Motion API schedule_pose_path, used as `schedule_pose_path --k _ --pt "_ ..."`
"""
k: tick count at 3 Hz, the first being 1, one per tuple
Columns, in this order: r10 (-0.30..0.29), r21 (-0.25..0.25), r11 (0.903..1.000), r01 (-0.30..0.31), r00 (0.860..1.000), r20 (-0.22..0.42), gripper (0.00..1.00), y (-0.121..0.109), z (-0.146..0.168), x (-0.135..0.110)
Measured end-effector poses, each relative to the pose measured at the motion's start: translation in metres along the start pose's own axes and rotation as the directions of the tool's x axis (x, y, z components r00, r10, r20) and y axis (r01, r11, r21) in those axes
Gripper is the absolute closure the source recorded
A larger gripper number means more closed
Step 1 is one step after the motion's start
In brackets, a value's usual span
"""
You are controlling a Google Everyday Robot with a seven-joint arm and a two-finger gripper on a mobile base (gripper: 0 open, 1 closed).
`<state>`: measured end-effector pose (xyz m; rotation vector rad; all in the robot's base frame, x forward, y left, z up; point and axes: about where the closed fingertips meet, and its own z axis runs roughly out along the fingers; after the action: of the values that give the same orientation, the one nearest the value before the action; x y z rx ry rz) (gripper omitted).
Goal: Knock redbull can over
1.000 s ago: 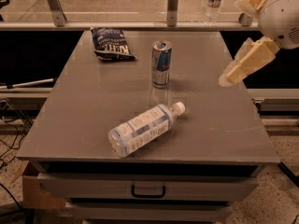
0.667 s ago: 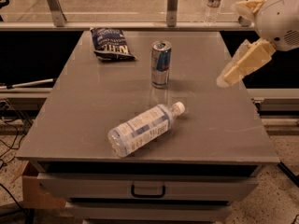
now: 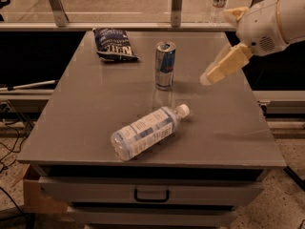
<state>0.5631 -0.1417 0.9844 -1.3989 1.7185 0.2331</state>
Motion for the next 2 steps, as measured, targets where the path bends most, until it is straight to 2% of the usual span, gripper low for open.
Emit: schedule_pose_path --k 1,2 --pt "0.075 -0.005 0.9972 -0.075 0.997 0.024 0.0 -0.005 0.035 -0.002" --pt "0.159 -0.021 0.9871 -0.159 0.986 0.039 0.0 -0.006 0.065 -0.006"
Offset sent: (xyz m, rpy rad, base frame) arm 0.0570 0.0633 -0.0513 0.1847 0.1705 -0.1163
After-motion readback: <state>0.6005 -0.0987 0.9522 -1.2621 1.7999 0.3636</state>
